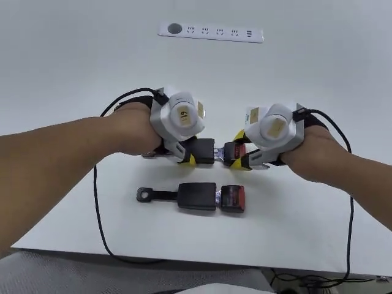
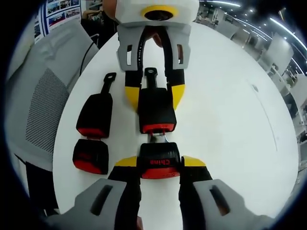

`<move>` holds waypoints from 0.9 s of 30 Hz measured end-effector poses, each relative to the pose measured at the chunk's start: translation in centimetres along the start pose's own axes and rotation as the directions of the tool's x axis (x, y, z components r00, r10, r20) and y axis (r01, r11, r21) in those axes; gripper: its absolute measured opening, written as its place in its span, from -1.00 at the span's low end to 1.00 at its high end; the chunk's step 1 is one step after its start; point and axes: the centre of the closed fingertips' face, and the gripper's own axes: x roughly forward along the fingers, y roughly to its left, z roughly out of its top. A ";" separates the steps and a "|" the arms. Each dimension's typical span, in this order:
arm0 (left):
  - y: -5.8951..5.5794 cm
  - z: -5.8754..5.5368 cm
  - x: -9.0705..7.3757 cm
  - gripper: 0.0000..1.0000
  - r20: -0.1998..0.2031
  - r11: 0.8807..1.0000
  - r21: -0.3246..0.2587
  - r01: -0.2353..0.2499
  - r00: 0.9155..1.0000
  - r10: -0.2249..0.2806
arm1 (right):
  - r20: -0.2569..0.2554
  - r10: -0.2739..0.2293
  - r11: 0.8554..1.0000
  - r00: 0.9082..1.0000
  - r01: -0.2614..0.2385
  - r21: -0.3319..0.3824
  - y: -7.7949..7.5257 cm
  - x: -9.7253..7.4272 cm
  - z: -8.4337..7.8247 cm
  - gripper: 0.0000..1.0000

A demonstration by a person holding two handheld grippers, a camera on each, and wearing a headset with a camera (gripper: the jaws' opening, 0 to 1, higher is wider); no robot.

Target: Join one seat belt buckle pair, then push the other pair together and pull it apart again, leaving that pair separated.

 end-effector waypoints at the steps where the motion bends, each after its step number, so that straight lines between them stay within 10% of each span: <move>1: 0.0 0.1 0.0 -0.40 0.005 1.000 -0.003 -0.003 1.000 0.003 | 0.021 0.006 1.000 1.000 -0.007 0.013 0.1 0.3 0.7 -0.46; 27: 0.0 0.0 -0.1 -0.38 -0.036 1.000 0.005 0.005 0.999 -0.005 | -0.069 -0.013 1.000 0.997 0.012 -0.021 0.0 -0.5 -0.1 -0.44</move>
